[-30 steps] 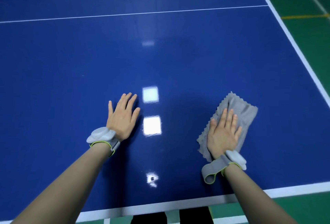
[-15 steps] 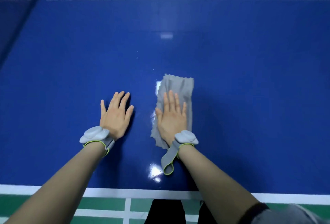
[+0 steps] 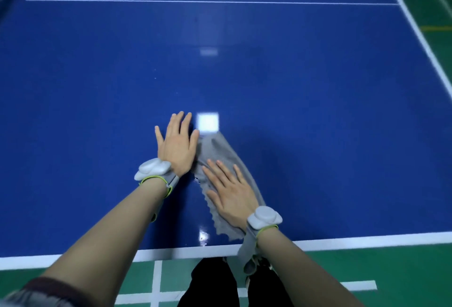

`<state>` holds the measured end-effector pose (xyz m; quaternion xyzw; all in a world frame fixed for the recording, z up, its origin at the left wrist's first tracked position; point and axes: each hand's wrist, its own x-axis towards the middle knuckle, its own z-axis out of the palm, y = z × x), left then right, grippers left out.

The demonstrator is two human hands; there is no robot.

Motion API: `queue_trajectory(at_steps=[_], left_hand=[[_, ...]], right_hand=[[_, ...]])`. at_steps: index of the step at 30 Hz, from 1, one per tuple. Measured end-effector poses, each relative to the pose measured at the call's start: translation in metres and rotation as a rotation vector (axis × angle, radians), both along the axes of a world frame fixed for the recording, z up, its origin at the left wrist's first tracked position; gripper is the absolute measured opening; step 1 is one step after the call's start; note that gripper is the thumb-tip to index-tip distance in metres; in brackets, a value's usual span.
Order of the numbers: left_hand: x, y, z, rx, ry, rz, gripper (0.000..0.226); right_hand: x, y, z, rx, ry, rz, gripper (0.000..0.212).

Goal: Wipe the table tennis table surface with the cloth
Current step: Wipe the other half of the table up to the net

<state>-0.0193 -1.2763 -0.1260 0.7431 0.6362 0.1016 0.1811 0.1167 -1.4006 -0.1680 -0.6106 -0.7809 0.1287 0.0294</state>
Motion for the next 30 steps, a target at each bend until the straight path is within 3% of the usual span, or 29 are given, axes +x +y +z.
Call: queue_trajectory(at_steps=[7,19,24,30], left_hand=[[0.066,-0.025,0.010,0.017,0.050,-0.159,0.050],[0.138,-0.085,0.003,-0.043,0.118,-0.192,0.052],[0.158,-0.104,0.002,-0.043,0.100,-0.249,0.051],[0.154,-0.101,0.008,-0.016,0.079,-0.302,0.051]], right_hand=[[0.113,-0.022,0.005,-0.047,-0.043,-0.219,0.056],[0.278,-0.062,0.009,-0.049,-0.043,-0.612,0.061],[0.279,-0.108,0.005,-0.047,-0.050,-0.799,0.066],[0.221,-0.121,0.005,0.004,-0.003,-1.017,0.067]])
